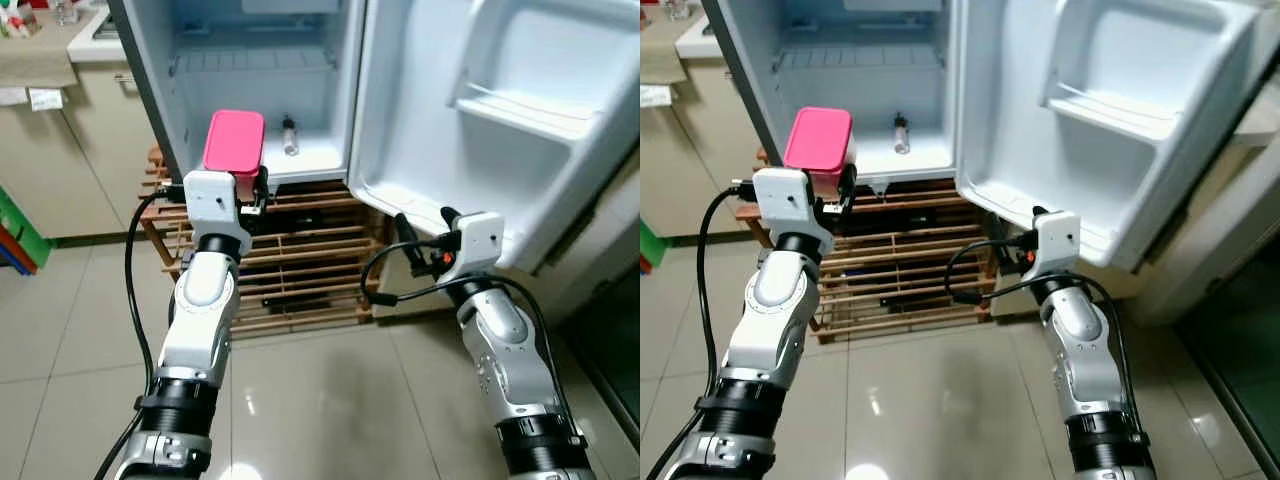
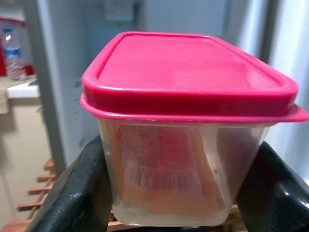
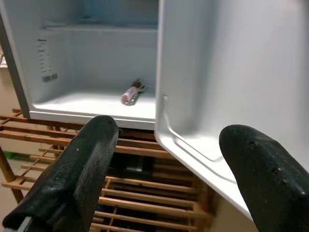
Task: Restocking fridge
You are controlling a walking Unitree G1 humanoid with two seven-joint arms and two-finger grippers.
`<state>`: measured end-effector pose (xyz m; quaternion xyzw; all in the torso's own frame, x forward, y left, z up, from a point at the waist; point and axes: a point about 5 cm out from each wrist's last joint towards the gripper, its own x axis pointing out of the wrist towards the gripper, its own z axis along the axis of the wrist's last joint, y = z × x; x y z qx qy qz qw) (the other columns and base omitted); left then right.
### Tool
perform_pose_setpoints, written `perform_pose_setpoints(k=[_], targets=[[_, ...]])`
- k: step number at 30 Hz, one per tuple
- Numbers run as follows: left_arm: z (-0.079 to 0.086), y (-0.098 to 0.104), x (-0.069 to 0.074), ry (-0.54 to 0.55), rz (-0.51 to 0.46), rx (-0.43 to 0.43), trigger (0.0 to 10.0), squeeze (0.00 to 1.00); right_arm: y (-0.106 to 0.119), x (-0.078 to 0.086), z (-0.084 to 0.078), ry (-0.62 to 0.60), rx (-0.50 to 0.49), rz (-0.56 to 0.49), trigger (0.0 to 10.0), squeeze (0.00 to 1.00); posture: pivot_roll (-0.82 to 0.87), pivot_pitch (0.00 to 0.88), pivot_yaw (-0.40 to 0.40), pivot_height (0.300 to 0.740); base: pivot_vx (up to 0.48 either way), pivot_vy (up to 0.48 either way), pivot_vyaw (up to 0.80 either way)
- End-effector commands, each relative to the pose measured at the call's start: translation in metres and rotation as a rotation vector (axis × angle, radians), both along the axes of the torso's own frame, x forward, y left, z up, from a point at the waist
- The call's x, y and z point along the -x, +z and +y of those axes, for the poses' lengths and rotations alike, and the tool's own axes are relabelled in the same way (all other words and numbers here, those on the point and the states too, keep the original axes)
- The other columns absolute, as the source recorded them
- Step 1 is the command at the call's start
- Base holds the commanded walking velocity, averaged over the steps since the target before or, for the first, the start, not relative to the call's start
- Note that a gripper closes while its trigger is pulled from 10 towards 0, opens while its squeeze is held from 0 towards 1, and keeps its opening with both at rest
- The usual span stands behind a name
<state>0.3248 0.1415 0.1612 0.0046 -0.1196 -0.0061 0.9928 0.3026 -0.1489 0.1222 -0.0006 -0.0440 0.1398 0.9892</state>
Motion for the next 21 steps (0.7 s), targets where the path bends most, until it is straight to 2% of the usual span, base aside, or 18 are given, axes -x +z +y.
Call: perform_pose_setpoints(k=[1, 8, 13, 21], targets=[[0.0, 0.002, -0.002, 0.009, 0.005, 0.013, 10.0, 0.0, 0.003, 0.001, -0.001, 0.002, -0.005, -0.015, 10.0, 0.0, -0.07, 0.0, -0.005, 0.74, 0.446, 0.0, 0.0], [0.0, -0.001, -0.002, 0.013, 0.012, 0.028, 10.0, 0.0, 0.011, 0.002, 0.001, 0.034, 0.001, -0.038, 10.0, 0.0, -0.08, 0.0, -0.008, 0.74, 0.407, 0.196, 0.0], [-0.003, 0.0, -0.001, -0.002, -0.005, 0.039, 10.0, 0.0, 0.015, 0.007, 0.007, 0.092, 0.003, -0.046, 10.0, 0.0, -0.08, 0.0, -0.008, 0.74, 0.381, 0.292, 0.72], [-0.008, 0.004, -0.006, -0.012, -0.014, 0.027, 10.0, 0.0, 0.015, 0.008, 0.005, 0.076, -0.001, -0.038, 10.0, 0.0, -0.08, 0.0, -0.01, 0.74, 0.0, 0.0, 0.0]])
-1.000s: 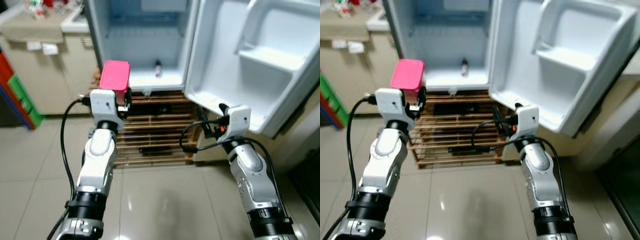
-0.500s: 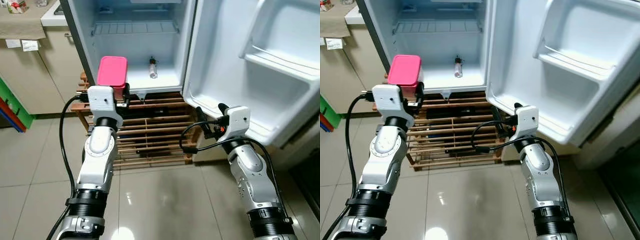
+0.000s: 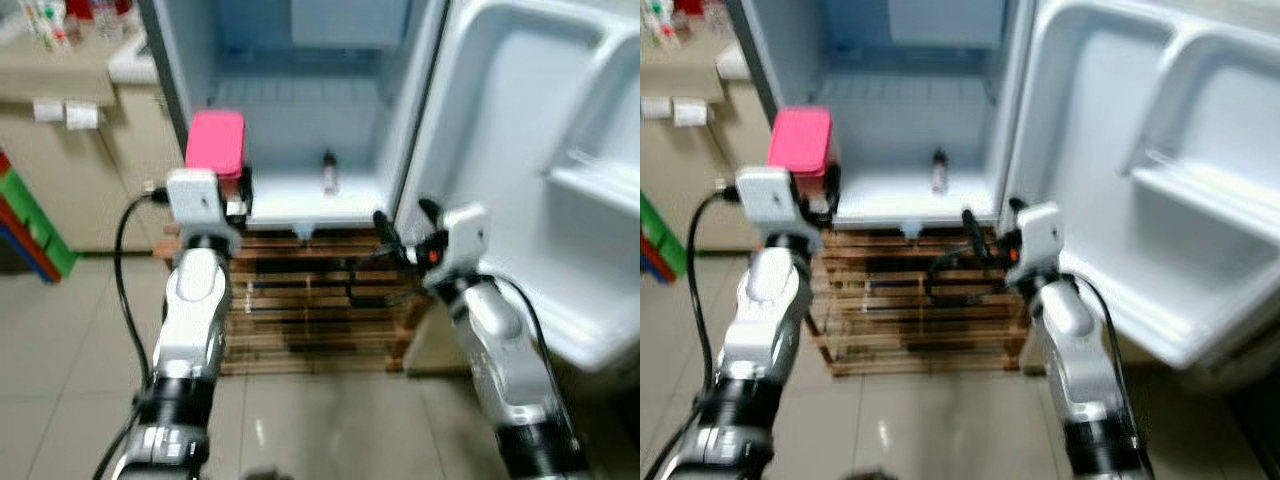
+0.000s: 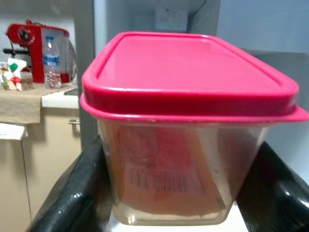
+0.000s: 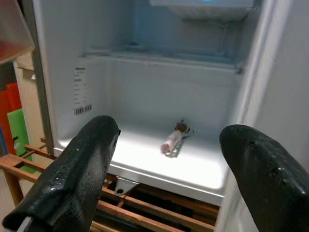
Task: Restocking fridge
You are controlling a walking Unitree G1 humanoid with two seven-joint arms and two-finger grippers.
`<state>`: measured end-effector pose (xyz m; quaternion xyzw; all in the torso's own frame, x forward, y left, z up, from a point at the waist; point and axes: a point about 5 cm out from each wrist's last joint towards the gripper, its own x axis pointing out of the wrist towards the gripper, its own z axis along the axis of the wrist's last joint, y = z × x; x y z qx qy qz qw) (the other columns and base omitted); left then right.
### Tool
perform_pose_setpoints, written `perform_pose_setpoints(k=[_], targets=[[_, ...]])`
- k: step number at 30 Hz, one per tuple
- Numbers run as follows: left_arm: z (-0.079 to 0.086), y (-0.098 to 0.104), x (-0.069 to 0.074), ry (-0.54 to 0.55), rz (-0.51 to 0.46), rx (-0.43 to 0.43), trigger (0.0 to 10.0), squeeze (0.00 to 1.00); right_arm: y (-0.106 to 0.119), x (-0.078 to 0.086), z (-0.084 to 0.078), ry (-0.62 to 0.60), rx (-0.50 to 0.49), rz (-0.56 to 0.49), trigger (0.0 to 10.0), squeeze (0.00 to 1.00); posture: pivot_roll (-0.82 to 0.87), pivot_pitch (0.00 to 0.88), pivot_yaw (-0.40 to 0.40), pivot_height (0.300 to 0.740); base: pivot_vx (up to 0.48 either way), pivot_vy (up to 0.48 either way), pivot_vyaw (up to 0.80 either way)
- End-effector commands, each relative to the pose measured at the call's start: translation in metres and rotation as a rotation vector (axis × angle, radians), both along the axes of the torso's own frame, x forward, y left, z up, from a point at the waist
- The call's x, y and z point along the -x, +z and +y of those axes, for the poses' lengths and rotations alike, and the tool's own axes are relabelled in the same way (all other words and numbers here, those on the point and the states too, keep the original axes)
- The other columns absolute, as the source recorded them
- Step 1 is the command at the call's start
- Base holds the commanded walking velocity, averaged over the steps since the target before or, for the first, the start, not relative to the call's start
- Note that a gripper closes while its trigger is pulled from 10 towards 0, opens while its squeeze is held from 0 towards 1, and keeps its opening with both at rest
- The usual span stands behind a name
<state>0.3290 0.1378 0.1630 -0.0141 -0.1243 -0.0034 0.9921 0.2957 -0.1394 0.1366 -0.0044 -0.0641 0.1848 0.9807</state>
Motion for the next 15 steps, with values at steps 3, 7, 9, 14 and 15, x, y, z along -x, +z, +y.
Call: perform_pose_setpoints(k=[3, 7, 9, 14, 15], targets=[[-0.007, 0.001, -0.005, -0.022, 0.006, -0.02, 10.0, 0.0, 0.003, 0.002, -0.006, -0.004, -0.001, 0.001, 10.0, 0.0, -0.1, 0.0, -0.007, 0.74, 0.0, 0.0, 0.25], [-0.01, 0.002, -0.011, -0.026, 0.019, -0.052, 10.0, 0.0, 0.002, 0.001, -0.004, -0.003, 0.013, 0.006, 10.0, 0.0, -0.1, 0.0, -0.007, 0.74, 0.0, 0.0, 0.68], [-0.011, 0.005, -0.013, -0.036, 0.015, -0.049, 10.0, 0.0, 0.001, -0.001, -0.006, -0.022, 0.013, 0.02, 10.0, 0.0, -0.1, 0.0, -0.01, 0.74, 0.0, 0.0, 0.61], [-0.016, 0.012, -0.016, -0.069, -0.01, -0.059, 10.0, 0.0, 0.002, 0.0, -0.006, -0.018, 0.005, 0.013, 10.0, 0.0, -0.1, 0.0, -0.012, 0.74, 0.096, 0.0, 0.0], [-0.017, 0.013, -0.017, -0.076, -0.011, -0.062, 10.0, 0.0, 0.002, 0.0, -0.006, -0.018, 0.005, 0.013, 10.0, 0.0, -0.1, 0.0, -0.012, 0.74, 0.48, 0.0, 0.0]])
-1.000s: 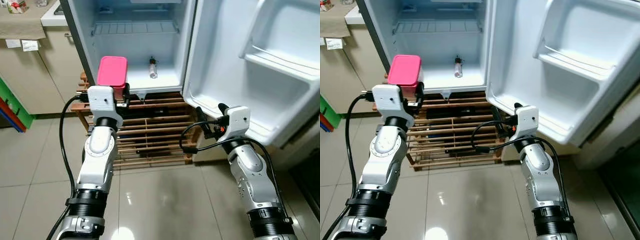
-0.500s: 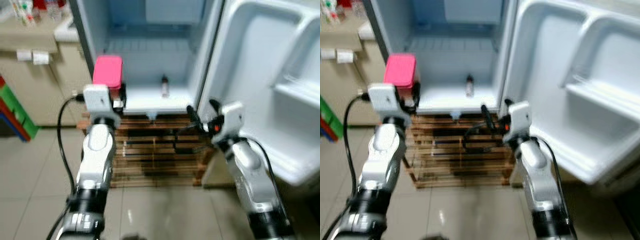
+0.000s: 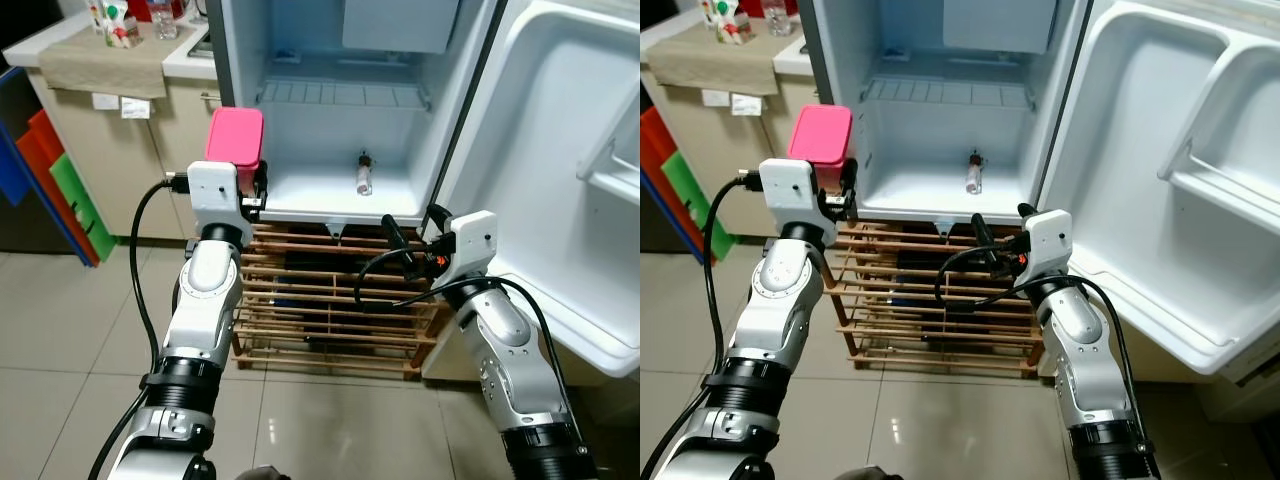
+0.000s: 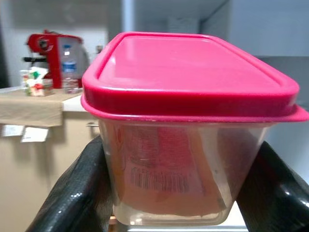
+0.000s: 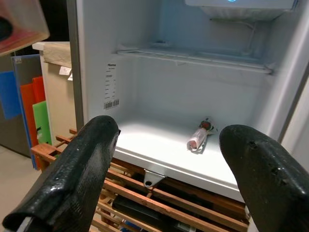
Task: Restocking fridge
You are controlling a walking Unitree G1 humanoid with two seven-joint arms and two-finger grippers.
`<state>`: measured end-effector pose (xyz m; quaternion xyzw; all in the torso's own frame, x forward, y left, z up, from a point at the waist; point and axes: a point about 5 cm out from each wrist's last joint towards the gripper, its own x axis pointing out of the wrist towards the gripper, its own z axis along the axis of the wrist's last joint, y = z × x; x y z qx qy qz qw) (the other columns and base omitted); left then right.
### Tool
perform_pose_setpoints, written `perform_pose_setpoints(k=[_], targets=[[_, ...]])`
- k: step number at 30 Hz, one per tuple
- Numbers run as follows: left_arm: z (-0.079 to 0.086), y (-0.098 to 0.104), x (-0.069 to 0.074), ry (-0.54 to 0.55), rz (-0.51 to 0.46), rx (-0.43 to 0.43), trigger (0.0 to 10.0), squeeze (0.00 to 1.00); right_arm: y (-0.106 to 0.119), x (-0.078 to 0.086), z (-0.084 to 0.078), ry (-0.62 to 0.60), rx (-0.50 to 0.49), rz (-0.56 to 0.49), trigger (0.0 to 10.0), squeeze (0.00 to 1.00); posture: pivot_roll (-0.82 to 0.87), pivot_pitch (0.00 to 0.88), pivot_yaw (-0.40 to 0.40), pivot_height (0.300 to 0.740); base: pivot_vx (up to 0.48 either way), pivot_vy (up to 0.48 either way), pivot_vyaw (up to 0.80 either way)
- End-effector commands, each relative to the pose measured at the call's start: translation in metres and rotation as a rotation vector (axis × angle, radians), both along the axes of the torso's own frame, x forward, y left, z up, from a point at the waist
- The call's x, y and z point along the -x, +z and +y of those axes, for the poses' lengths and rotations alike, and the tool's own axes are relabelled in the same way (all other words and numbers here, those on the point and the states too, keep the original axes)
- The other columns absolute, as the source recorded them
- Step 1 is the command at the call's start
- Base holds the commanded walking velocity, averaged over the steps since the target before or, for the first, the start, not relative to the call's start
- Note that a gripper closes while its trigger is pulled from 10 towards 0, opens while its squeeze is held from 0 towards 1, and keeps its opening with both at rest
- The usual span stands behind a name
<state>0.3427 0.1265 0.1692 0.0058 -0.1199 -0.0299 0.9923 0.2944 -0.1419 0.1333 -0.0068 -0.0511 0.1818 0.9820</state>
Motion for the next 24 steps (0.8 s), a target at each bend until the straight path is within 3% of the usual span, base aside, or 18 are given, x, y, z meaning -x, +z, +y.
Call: perform_pose_setpoints(k=[1, 12, 20, 24], targets=[[-0.005, 0.009, -0.005, -0.028, -0.023, -0.007, 10.0, 0.0, 0.005, -0.001, -0.003, -0.007, -0.006, -0.012, 10.0, 0.0, -0.1, 0.0, -0.011, 0.74, 0.48, 0.0, 0.0], [-0.002, 0.02, -0.008, 0.002, -0.052, 0.023, 10.0, 0.0, 0.002, 0.007, 0.001, 0.045, 0.008, 0.005, 10.0, 0.0, -0.1, 0.0, -0.008, 0.74, 0.468, 0.0, 0.0], [-0.006, 0.016, -0.009, -0.026, -0.031, 0.034, 10.0, 0.0, 0.002, 0.008, 0.0, 0.035, 0.015, 0.011, 10.0, 0.0, -0.1, 0.0, -0.006, 0.74, 0.458, 0.0, 0.6], [-0.012, 0.019, -0.012, -0.056, -0.036, 0.005, 10.0, 0.0, 0.004, 0.008, -0.001, 0.033, 0.008, 0.008, 10.0, 0.0, -0.1, 0.0, -0.008, 0.74, 0.0, 0.0, 0.0]])
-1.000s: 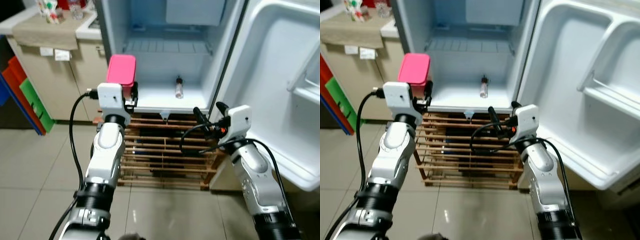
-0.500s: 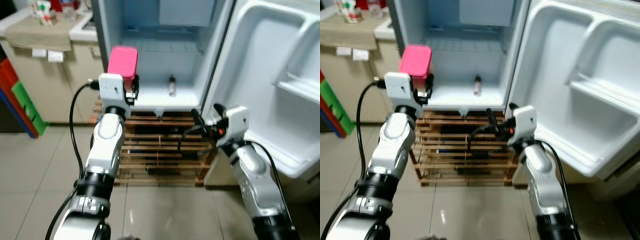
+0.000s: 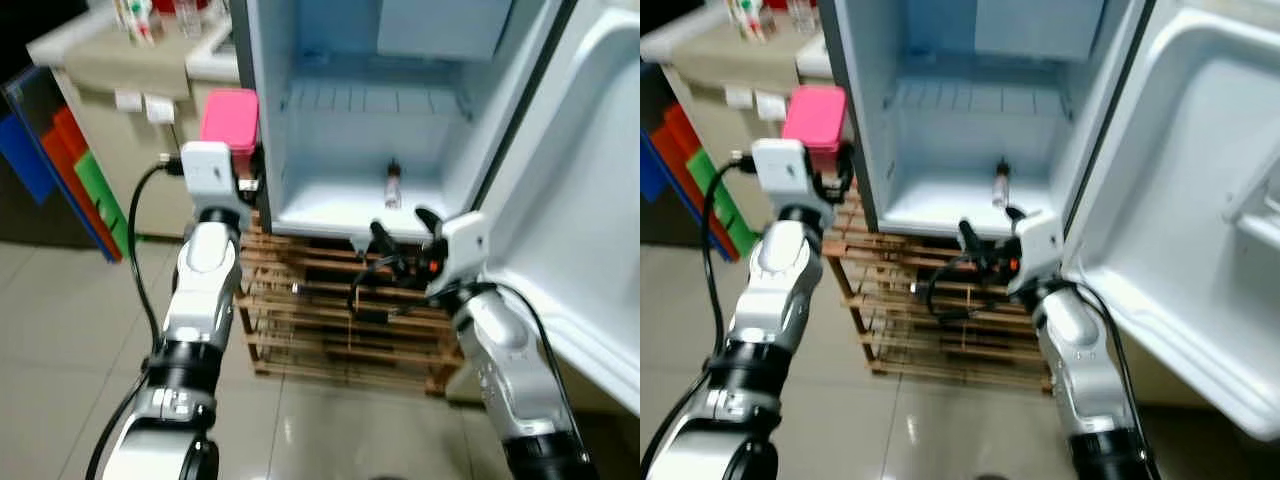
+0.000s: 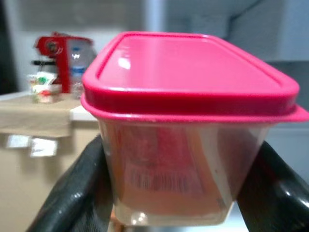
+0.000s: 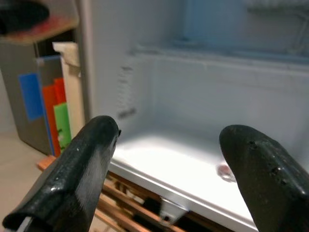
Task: Restocking fridge
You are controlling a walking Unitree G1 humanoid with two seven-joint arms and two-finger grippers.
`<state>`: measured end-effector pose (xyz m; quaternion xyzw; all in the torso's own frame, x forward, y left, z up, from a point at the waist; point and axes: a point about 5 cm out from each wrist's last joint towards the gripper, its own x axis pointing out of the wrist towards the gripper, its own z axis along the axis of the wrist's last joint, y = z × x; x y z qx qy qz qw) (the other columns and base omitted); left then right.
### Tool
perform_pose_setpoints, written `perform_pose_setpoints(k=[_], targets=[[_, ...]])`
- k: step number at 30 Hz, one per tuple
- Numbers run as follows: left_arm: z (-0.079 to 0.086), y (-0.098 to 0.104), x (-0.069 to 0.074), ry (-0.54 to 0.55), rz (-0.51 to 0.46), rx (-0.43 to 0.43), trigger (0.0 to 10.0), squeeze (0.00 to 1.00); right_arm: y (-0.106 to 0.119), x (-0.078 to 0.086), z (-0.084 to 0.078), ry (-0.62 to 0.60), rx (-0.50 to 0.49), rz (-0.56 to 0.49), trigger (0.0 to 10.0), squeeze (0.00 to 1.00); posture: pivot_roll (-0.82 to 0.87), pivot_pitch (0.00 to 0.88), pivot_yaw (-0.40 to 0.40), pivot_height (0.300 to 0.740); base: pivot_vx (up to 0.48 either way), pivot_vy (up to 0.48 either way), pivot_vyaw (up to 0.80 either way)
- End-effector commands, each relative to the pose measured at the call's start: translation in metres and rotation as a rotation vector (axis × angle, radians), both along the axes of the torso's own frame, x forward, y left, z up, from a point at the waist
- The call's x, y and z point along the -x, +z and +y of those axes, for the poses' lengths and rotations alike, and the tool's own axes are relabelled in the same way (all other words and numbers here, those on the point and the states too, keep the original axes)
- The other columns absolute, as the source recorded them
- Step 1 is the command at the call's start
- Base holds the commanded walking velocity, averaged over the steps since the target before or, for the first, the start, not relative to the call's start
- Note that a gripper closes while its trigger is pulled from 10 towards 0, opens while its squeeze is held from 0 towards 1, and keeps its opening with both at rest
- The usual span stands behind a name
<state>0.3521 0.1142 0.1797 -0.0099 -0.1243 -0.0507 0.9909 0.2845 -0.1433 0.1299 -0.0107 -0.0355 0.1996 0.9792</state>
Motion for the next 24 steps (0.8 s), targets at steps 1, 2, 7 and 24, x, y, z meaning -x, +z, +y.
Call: perform_pose_setpoints(k=[1, 2, 7, 24], targets=[[-0.001, 0.009, -0.003, -0.019, -0.026, -0.047, 10.0, 0.0, 0.007, -0.002, 0.001, -0.003, -0.007, -0.023, 10.0, 0.0, -0.1, 0.0, -0.008, 0.74, 0.0, 0.0, 0.0], [-0.003, 0.009, -0.004, -0.035, -0.024, -0.059, 10.0, 0.0, 0.007, -0.002, 0.001, -0.004, -0.007, -0.023, 10.0, 0.0, -0.1, 0.0, -0.008, 0.74, 0.0, 0.0, 0.0], [-0.01, 0.012, -0.005, -0.08, -0.034, -0.063, 10.0, 0.0, 0.007, -0.002, 0.003, -0.003, -0.007, -0.025, 10.0, 0.0, -0.1, 0.0, -0.003, 0.74, 0.0, 0.0, 0.0], [-0.024, 0.019, -0.017, -0.153, -0.025, -0.04, 10.0, 0.0, 0.008, -0.001, 0.002, -0.016, -0.007, -0.03, 10.0, 0.0, -0.12, 0.0, 0.011, 0.74, 0.252, -0.113, 0.0]])
